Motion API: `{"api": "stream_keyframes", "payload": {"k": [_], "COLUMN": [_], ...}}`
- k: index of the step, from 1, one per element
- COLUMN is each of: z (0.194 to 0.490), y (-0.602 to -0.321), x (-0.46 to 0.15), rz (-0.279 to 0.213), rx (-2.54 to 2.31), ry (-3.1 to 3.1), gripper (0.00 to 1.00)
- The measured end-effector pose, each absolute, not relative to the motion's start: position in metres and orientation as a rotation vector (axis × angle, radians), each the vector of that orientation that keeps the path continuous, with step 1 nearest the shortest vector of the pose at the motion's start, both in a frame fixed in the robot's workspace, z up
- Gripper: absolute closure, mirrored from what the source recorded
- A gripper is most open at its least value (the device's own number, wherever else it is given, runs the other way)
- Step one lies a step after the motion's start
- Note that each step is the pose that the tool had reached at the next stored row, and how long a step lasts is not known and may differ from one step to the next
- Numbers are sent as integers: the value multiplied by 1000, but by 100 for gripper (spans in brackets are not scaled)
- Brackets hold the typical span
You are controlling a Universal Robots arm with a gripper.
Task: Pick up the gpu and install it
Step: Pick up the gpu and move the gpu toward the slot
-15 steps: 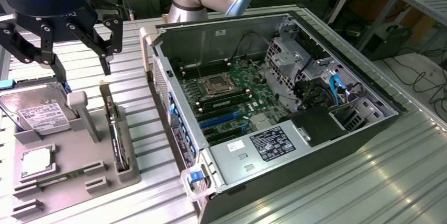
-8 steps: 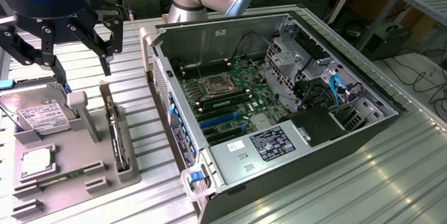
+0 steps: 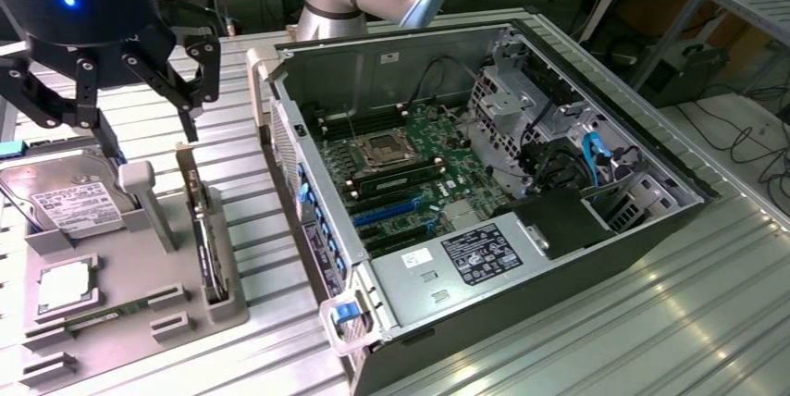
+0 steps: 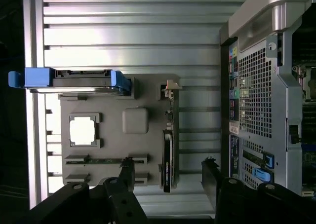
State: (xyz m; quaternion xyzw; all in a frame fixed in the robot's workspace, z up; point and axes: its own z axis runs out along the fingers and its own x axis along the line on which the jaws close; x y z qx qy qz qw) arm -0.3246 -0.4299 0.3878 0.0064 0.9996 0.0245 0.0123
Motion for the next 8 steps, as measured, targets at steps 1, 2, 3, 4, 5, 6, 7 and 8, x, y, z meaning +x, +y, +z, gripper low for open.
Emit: {"api": "stream_keyframes", "payload": {"k": [1, 2, 3, 4, 5, 6, 7, 8], "z": [387, 387, 386, 385, 385, 384, 383, 381], "y": [-430, -430, -430, -430, -430, -430, -430, -430], "x": [-325, -325, -325, -325, -325, -325, -325, -325], "rz": [76, 75, 73, 73, 72, 71, 70, 64], "rx": [20, 20, 20, 20, 20, 20, 20, 20], "ry": [3116, 3116, 3116, 3115, 3115, 3115, 3115, 3114], "gripper": [34, 34, 34, 34, 34, 34, 34, 34]}}
